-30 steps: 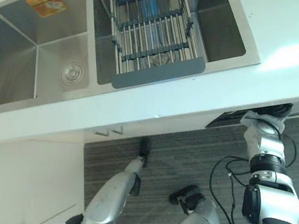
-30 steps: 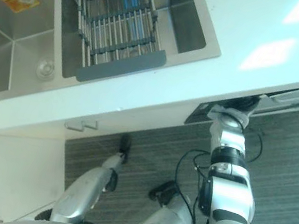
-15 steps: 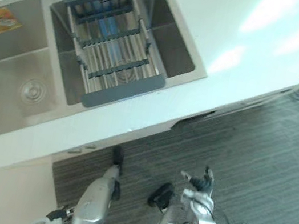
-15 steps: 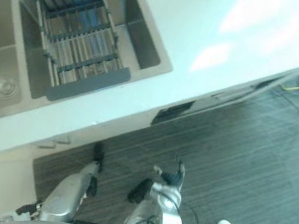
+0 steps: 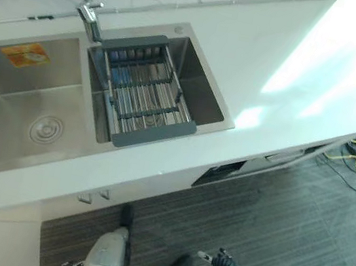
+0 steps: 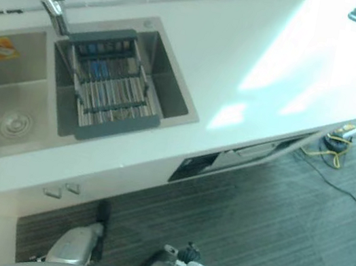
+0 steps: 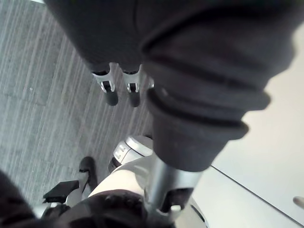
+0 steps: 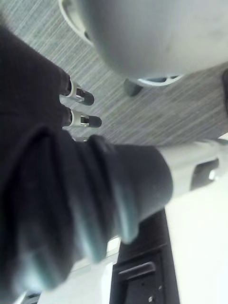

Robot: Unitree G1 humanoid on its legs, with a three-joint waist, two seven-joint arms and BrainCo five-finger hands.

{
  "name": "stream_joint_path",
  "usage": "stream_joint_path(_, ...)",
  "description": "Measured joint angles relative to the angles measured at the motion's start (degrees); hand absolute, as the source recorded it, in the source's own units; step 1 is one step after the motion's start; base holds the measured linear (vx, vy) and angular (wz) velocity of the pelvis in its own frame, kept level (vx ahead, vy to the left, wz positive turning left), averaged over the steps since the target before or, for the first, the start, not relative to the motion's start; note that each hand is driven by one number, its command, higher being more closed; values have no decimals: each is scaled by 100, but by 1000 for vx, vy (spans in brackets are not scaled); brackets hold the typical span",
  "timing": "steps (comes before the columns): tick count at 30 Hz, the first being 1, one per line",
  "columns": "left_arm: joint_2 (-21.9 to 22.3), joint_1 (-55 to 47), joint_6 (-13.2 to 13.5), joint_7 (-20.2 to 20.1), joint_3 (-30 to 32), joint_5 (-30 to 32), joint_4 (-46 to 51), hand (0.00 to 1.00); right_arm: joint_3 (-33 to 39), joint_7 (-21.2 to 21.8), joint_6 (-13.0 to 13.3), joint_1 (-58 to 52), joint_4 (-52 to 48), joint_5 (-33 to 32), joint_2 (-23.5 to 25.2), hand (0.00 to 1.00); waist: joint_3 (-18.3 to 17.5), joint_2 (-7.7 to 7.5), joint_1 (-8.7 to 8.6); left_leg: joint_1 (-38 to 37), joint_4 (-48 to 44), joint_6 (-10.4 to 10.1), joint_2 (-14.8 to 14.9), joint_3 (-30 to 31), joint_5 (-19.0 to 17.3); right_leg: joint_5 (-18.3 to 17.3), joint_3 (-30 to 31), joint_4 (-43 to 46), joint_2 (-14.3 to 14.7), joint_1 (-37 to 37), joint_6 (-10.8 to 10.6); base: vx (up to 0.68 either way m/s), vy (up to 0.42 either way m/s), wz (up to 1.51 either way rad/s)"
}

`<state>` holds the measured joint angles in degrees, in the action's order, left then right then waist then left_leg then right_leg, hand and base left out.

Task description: Walk over to the sink, pick up the cup, carry it to the dishwasher, place the cup inside the dishwasher, then close the dishwasher door

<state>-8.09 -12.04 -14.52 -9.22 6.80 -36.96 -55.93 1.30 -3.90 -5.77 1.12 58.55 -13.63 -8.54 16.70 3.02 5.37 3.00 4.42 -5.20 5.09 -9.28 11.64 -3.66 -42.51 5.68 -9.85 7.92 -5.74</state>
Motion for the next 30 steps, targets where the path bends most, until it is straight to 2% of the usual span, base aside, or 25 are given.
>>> stream_joint_path(1,46,-84,-1,-10,106,0,-46,0,-5,29,-193,56,120,12,-25,0,-94,-1,39,-18,0,-48,-10,-24,-34,-2,66,1,-10,-13,-4,-24,15,-11)
stream_joint_path(4,190,-250,-18,-79,205,13,-182,0,4,177,-519,78,199,45,-47,0,-325,-15,45,-21,33,-18,-39,-20,-92,-8,82,-38,-4,1,-17,-6,4,-1)
stream_joint_path(8,261,-290,-45,-186,218,209,-410,0,57,196,-543,75,363,-196,-45,0,-492,-48,81,-2,-181,149,-48,-37,-211,-37,101,-70,6,95,-50,30,-11,4)
stream_joint_path(10,265,-282,-42,-327,216,402,-528,0,229,239,-542,32,377,-250,-33,0,-531,-105,72,210,-1066,103,67,-287,-728,21,124,-85,-60,248,-24,57,16,-21)
stream_joint_path(11,266,-258,-52,-371,216,458,-557,0,271,248,-539,6,376,-241,-54,0,-520,-142,55,345,-1565,174,160,-420,-861,38,131,2,-96,287,-59,60,27,-22)
stream_joint_path(12,247,-233,-64,-376,212,479,-579,0,423,248,-532,-46,374,-237,-50,0,-550,-73,-14,501,-2131,242,217,-556,-965,-34,166,138,-111,367,-110,36,38,-11)
stream_joint_path(13,240,-218,-64,-369,208,540,-587,0,571,254,-527,-144,366,-240,-43,0,-605,-116,-74,405,-2198,197,200,-621,-1015,-117,292,257,-176,415,-160,28,43,-11)
stream_joint_path(14,210,-232,-66,-371,199,584,-590,0,618,255,-525,-167,362,-247,-45,0,-639,-127,-68,264,-1988,193,177,-650,-1020,-135,358,294,-198,404,-160,11,43,-26)
stream_joint_path(15,174,-209,-98,-371,197,592,-591,0,649,256,-513,-189,326,-250,-43,0,-662,-136,-80,-21,-1443,274,114,-691,-964,-158,430,284,-203,374,-145,-29,34,-39)
stream_joint_path(16,90,-232,-177,-360,185,638,-602,0,742,263,-464,-233,311,-250,6,0,-722,-204,-118,-357,-568,349,-43,-789,-524,-215,505,290,-221,253,-86,-128,35,-23)
stream_joint_path(17,29,-222,-259,-317,155,689,-605,0,854,251,-446,-272,314,-274,32,0,-773,-212,-188,-468,65,409,-88,-792,-199,-237,498,310,-185,93,-89,-131,25,3)
stream_joint_path(21,-92,-148,-311,-277,150,700,-600,0,1218,258,-470,-423,315,-504,98,0,-733,-260,-263,-363,62,476,-114,-780,-126,-272,385,489,-273,-36,-85,-93,32,9)
stream_joint_path(24,-199,-48,-311,-211,42,564,-575,0,1488,240,-607,-505,316,-519,113,0,-682,-351,-311,-345,62,661,-400,-604,-235,-507,249,942,-654,-12,-279,4,116,44)
stream_joint_path(25,-259,-50,-315,-209,-69,559,-538,0,1524,219,-649,-536,312,-527,150,0,-667,-395,-354,-311,62,746,-547,-465,-296,-650,317,1106,-751,-11,-500,19,102,60)
stream_joint_path(26,-264,-46,-315,-209,-70,561,-521,0,1572,212,-670,-572,311,-552,169,0,-647,-414,-368,-300,62,804,-604,-377,-337,-704,506,1179,-763,-8,-696,64,80,94)
stream_joint_path(27,-248,-67,-318,-199,-82,575,-501,0,1662,207,-694,-609,292,-712,193,0,-572,-411,-380,-306,61,866,-758,-52,-368,-504,1156,1427,-722,2,-491,115,83,127)
stream_joint_path(28,-240,-16,-334,-196,-138,577,-497,0,1789,207,-691,-616,268,-891,168,0,-476,-293,-415,-306,58,911,-772,291,-352,-252,1861,1957,-666,-176,-364,126,96,139)
stream_joint_path(29,-227,20,-358,-200,-183,576,-494,0,1821,211,-669,-612,243,-906,159,0,-458,-173,-435,-349,57,915,-744,470,-351,-344,2163,2098,-594,-293,-223,104,79,157)
stream_joint_path(30,-242,77,-416,-203,-198,576,-478,0,1843,204,-630,-612,187,-902,147,0,-354,-125,-452,-316,57,918,-715,776,-353,-691,2691,2059,-411,-373,-54,65,19,138)
